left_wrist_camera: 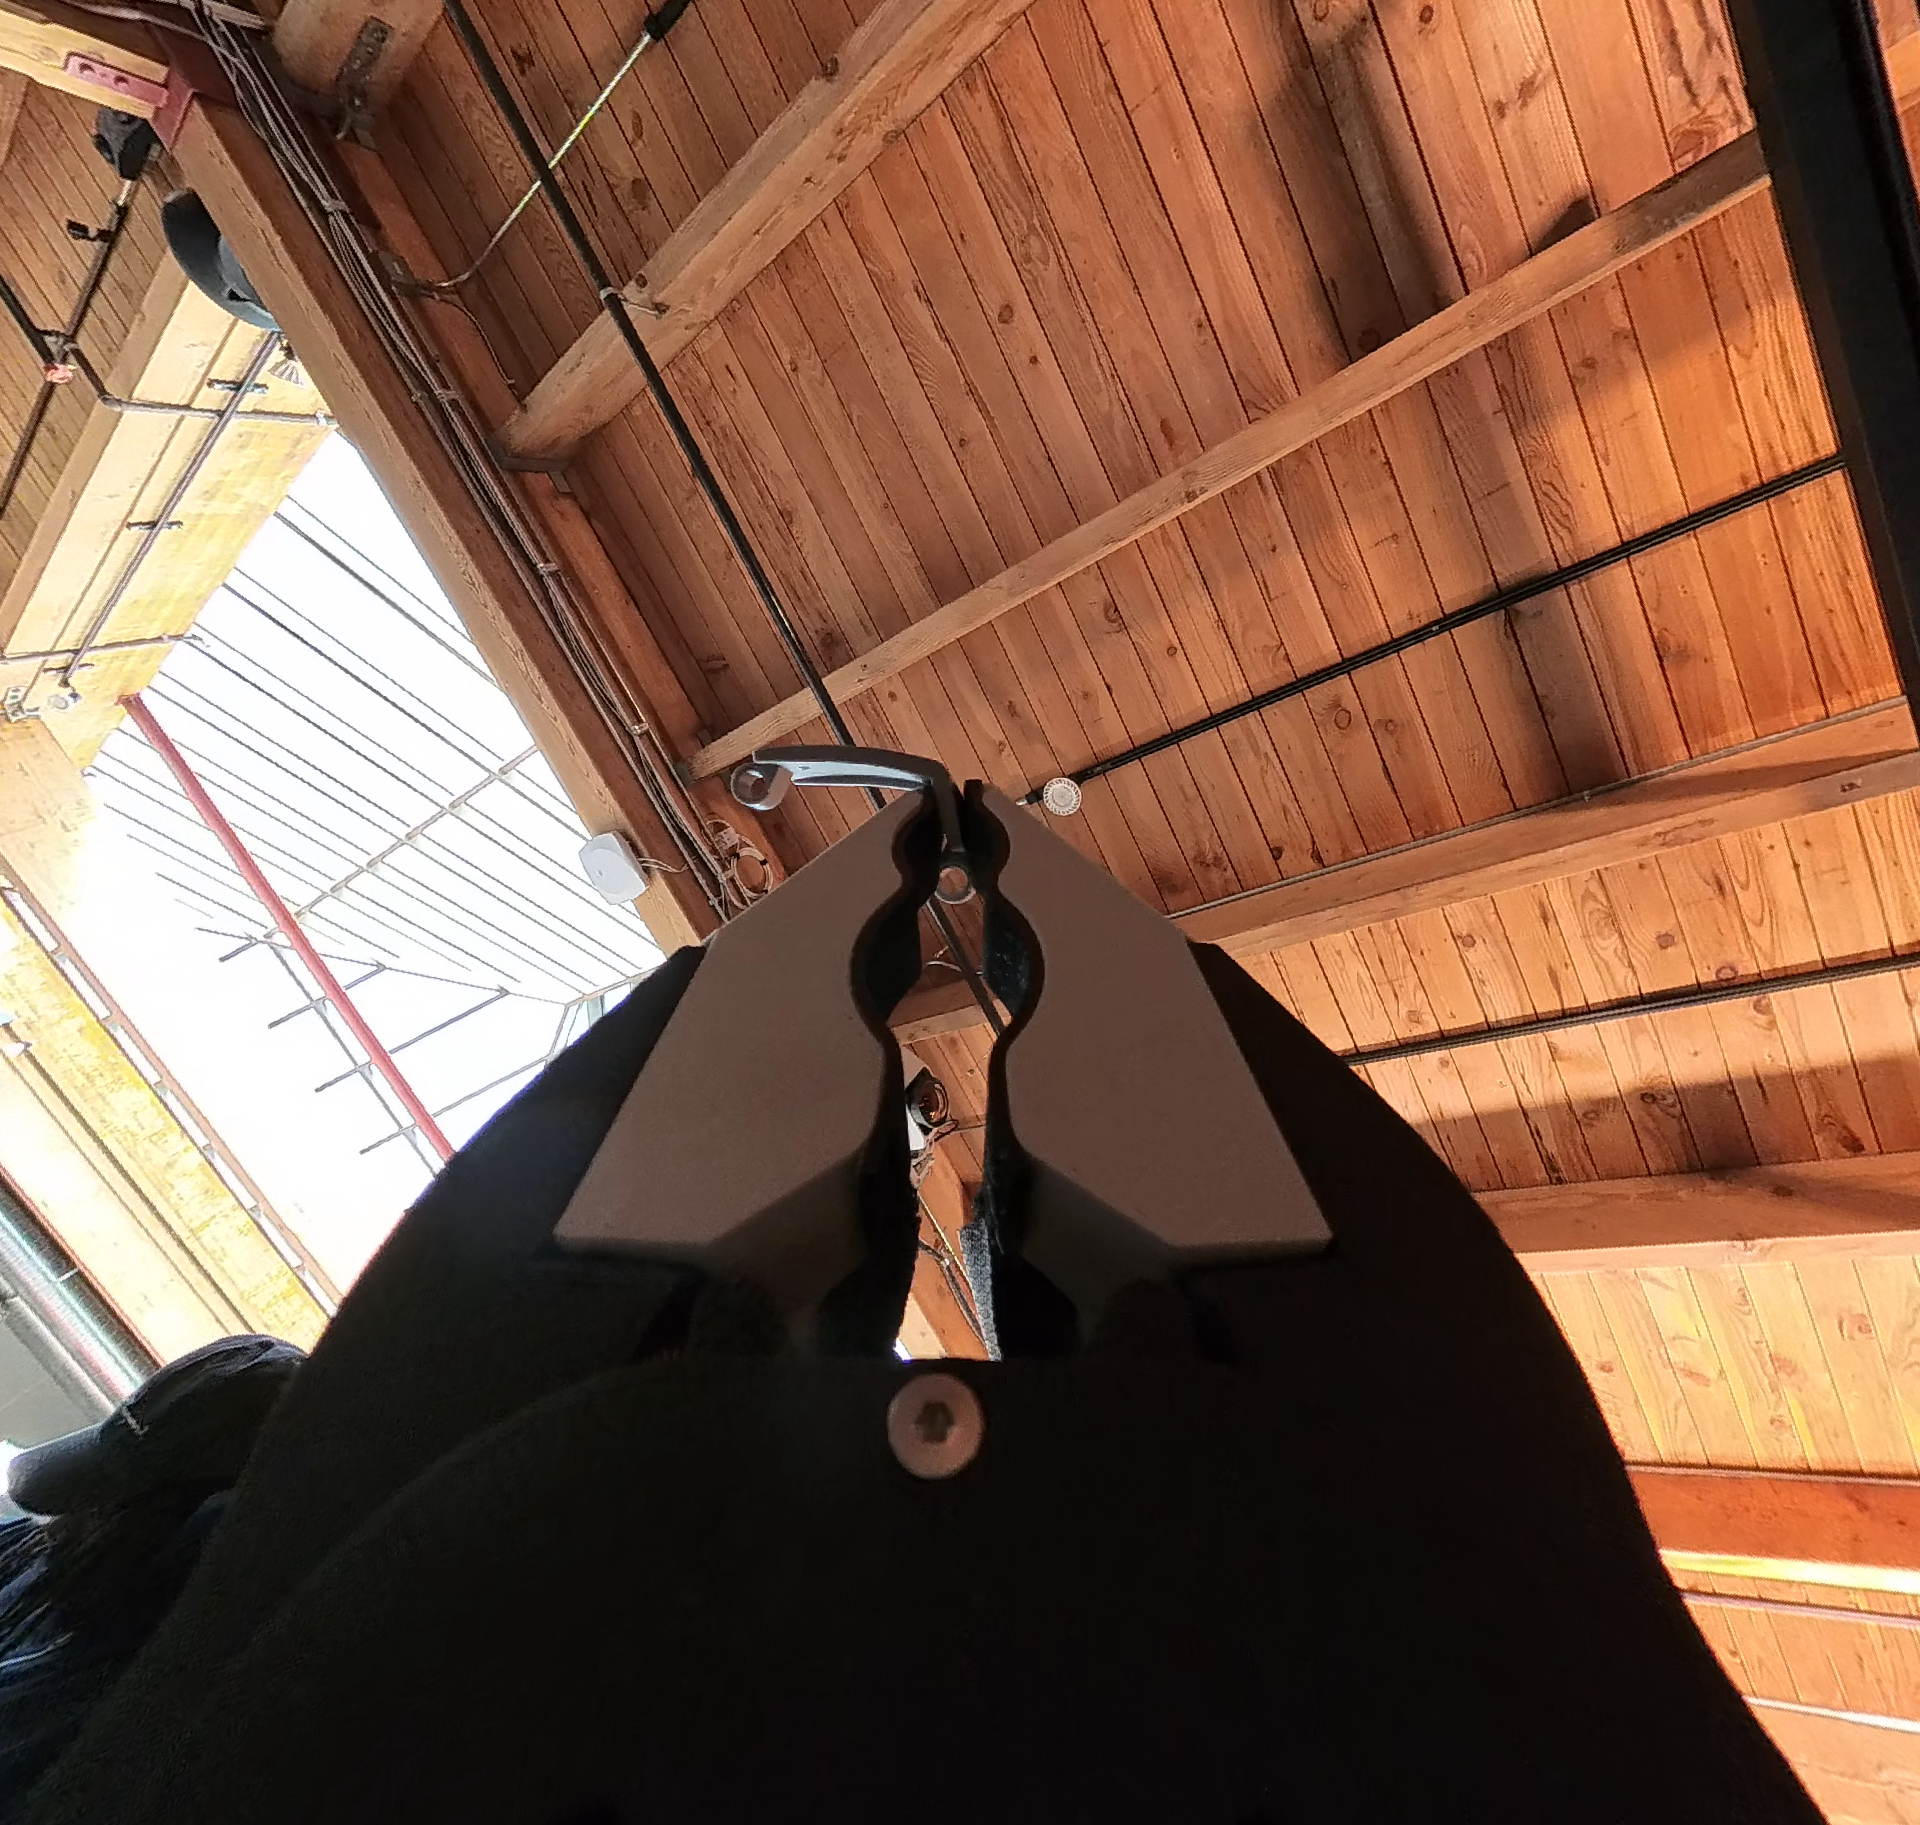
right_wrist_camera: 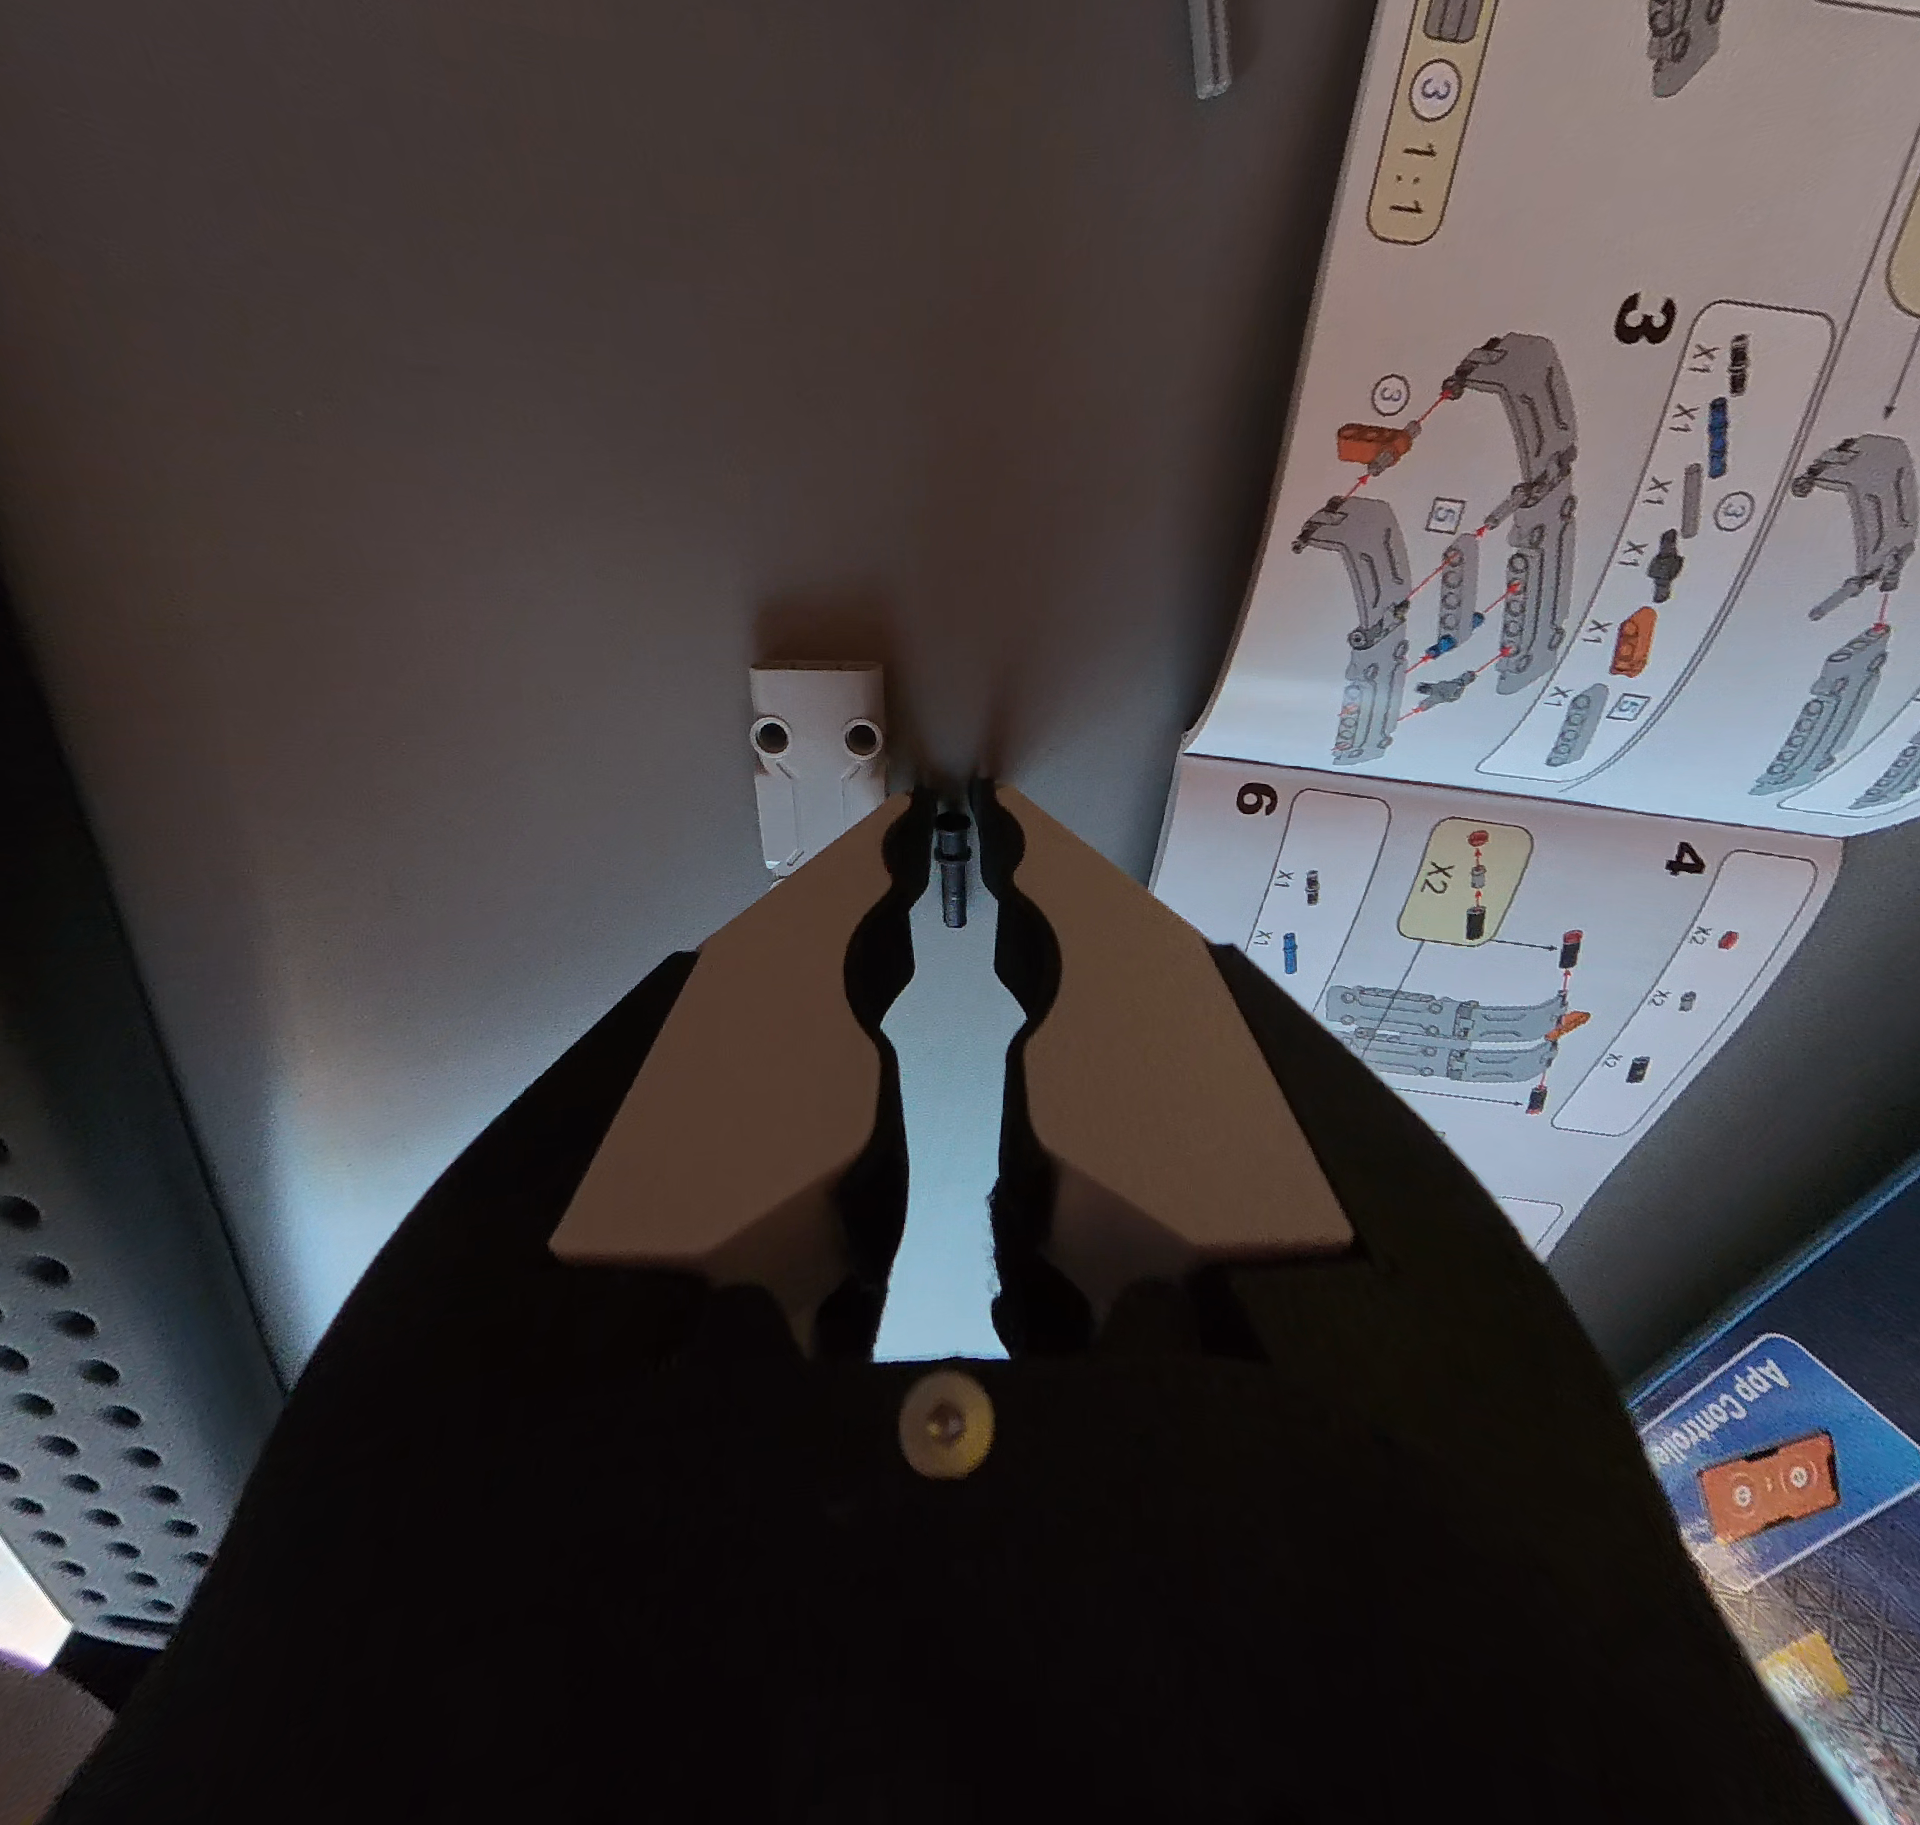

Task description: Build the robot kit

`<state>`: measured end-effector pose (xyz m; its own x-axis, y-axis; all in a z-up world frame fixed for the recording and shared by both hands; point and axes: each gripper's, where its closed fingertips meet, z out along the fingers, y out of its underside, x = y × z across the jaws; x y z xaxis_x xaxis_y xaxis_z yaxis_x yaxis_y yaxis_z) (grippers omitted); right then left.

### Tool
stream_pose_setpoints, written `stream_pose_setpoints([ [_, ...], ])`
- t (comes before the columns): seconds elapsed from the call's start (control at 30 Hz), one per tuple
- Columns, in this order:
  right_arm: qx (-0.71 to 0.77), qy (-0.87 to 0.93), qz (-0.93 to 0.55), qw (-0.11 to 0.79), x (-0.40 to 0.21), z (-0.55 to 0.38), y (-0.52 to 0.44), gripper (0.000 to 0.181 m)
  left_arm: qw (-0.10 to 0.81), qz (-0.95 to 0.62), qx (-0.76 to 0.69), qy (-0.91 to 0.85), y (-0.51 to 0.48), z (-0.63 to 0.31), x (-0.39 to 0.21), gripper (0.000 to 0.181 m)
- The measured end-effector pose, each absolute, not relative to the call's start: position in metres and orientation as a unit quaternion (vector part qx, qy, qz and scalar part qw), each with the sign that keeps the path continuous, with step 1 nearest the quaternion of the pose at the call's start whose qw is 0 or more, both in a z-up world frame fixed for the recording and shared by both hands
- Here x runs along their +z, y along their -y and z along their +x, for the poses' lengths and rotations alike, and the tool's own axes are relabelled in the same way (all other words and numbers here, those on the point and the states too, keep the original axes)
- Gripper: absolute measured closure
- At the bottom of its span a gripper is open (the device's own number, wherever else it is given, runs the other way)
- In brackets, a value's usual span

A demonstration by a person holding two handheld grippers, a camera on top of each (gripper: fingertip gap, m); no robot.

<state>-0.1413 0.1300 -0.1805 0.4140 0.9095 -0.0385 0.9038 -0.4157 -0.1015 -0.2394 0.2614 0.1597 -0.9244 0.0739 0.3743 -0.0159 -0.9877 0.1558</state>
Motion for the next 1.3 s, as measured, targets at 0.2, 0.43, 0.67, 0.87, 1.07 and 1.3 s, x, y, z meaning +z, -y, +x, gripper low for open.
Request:
stream_pose_setpoints([
  [0.2,0.027,0.538,-0.841,0.043,-0.181,-0.139,-0.13,0.169,0.026,0.199,0.977,-0.075,-0.261,-0.235,0.157,0.18],
  [0.43,0.007,0.536,-0.843,0.048,-0.181,-0.135,-0.129,0.168,0.027,0.199,0.977,-0.074,-0.259,-0.234,0.156,0.18],
  [0.67,0.022,0.528,-0.845,0.074,-0.18,-0.135,-0.13,0.169,0.026,0.198,0.977,-0.073,-0.259,-0.235,0.158,0.18],
  [0.87,0.022,0.515,-0.854,0.064,-0.181,-0.132,-0.129,0.168,0.027,0.199,0.977,-0.074,-0.26,-0.235,0.157,0.18],
  [1.07,0.024,0.508,-0.855,0.102,-0.18,-0.138,-0.133,0.177,0.025,0.2,0.977,-0.075,-0.262,-0.234,0.156,0.18],
  [1.3,-0.199,0.421,-0.848,0.253,-0.128,-0.113,-0.188,0.176,0.012,0.205,0.976,-0.072,-0.266,-0.236,0.155,0.18],
])
